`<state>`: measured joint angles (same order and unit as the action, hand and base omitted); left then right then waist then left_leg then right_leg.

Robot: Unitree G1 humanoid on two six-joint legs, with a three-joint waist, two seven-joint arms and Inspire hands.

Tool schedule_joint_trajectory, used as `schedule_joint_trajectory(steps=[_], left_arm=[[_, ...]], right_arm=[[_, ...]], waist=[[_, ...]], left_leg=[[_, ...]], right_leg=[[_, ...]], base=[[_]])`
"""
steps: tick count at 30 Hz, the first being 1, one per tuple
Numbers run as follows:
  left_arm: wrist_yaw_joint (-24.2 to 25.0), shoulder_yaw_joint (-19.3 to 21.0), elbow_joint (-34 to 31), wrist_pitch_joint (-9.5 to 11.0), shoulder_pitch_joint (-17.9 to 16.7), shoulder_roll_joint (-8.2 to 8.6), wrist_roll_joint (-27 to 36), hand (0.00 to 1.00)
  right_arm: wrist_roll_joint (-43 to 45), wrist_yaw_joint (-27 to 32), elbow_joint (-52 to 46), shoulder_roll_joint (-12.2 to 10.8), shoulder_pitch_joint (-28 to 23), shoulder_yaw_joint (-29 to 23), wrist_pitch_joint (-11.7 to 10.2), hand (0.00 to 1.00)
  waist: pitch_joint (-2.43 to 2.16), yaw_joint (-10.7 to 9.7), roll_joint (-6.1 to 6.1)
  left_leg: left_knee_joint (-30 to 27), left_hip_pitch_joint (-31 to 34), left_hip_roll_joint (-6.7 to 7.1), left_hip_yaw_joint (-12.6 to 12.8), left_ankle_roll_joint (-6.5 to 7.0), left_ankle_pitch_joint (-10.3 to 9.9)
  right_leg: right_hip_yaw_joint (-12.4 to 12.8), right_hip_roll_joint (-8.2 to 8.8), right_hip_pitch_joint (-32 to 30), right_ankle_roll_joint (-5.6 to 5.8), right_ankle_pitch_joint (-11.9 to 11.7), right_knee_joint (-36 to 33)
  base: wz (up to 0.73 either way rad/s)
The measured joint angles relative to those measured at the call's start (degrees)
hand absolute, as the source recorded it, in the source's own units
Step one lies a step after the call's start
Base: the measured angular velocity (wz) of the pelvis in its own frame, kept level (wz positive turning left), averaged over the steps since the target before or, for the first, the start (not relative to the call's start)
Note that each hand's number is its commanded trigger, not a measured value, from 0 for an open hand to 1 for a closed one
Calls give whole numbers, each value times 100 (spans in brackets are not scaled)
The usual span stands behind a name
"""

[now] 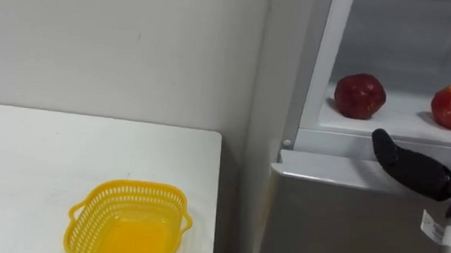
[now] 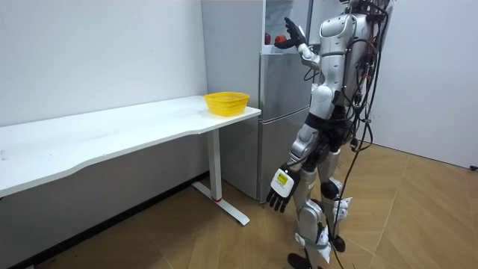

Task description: Retrieve from the upper fridge

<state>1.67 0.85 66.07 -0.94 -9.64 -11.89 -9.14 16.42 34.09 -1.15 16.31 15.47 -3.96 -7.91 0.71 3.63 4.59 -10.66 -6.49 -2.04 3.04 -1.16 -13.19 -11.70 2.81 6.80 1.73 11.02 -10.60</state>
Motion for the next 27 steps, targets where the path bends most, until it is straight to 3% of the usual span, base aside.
schedule_joint_trajectory(steps=[6,16,27], left_arm=[[56,27,-220,-156,-99,-23,-23,0],[288,233,-209,-176,-170,-29,-543,0],[575,230,-210,-176,-254,-22,-682,0]], right_arm=[[-62,-57,286,98,271,17,133,0],[-2,-128,1338,236,1045,14,230,0],[-20,-231,1581,245,1231,19,168,0]], waist=[[-24,33,32],[-66,295,81],[-53,313,74]], left_leg=[[-61,34,-1,-52,-2,1],[-128,11,-2,-167,-13,7],[-210,102,0,-278,-28,15]], right_leg=[[-146,9,11,-1,0,-2],[-281,12,83,-14,-9,-3],[-427,14,130,-14,-8,-1]], base=[[3],[5],[6]])
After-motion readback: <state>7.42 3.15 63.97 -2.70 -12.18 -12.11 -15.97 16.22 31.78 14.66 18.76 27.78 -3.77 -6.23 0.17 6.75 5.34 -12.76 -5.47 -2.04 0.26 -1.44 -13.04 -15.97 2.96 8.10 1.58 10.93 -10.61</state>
